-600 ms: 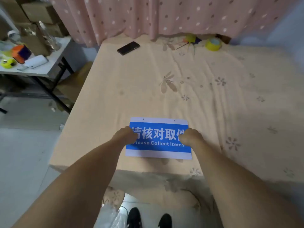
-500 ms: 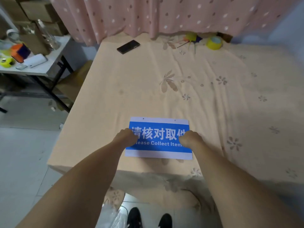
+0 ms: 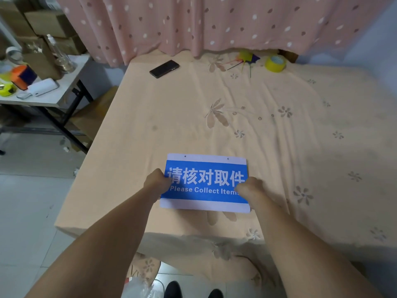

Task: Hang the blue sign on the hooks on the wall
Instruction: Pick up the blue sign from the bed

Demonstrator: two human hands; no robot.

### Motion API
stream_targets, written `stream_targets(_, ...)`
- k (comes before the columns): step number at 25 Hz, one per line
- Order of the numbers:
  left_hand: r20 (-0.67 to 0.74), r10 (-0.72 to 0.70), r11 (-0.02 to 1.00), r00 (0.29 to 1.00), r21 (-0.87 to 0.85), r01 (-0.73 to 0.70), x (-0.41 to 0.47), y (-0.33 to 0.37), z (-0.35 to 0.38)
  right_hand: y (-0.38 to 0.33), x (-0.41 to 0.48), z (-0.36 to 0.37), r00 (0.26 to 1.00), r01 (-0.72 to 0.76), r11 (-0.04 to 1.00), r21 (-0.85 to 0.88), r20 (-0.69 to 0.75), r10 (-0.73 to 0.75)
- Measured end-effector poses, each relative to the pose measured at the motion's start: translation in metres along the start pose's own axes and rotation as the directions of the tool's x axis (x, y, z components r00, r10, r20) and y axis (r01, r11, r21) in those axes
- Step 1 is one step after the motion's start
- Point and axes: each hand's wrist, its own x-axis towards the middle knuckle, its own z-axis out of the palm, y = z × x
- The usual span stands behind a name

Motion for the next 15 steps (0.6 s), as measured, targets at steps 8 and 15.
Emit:
stream_targets(8, -0.306, 0.221, 0.924, 0.926, -0.236, -0.299, -0.045, 0.091, -0.073, -0.076, -0.065, -0.108, 0.915, 0.266, 0.953, 0.147, -0.348, -0.203)
stream_targets(15, -0.482, 0.442, 0.755, 0.756, -0.254, -0.604, -0.132, 0.202, -0.166, -0.142, -0.159, -0.234, 0.754, 0.466, 0.865, 0.188, -0.595, -0.277)
